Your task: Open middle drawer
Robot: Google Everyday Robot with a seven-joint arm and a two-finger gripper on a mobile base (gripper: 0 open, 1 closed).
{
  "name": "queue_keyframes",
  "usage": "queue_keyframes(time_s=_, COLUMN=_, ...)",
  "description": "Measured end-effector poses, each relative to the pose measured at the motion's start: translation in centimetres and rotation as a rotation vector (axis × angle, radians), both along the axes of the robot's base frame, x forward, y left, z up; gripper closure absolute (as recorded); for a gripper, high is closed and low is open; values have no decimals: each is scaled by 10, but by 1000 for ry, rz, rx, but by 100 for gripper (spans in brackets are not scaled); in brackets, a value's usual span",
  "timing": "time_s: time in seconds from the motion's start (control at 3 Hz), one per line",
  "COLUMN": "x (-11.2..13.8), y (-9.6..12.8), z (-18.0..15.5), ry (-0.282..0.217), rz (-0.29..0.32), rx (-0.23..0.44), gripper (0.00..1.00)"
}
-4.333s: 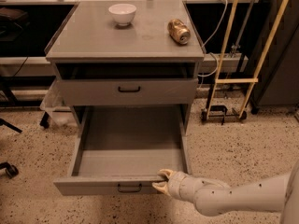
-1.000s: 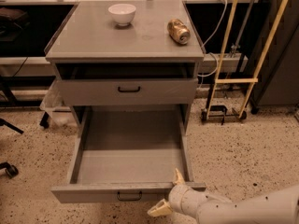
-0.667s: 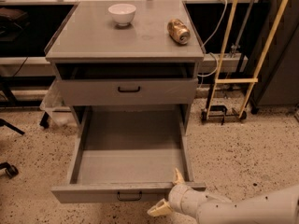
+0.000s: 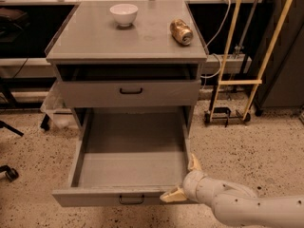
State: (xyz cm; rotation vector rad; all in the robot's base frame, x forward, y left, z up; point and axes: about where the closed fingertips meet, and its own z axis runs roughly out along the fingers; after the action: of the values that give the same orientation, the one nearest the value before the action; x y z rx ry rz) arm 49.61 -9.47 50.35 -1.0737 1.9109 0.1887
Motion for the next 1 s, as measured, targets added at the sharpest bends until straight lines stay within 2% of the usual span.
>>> queue_keyframes(time_s=0.33, x=16, y=-28, z=65, ry=-63, rz=-63, rx=-19, gripper=0)
queue_keyframes(time_s=0.67, x=31, y=-50, z=132, ry=-132, rz=-132, rx=-6, gripper=0)
queue_keyframes(time_s=1.0, x=34, y=-69, z=192, ry=-200, rz=-201, rx=25, gripper=0)
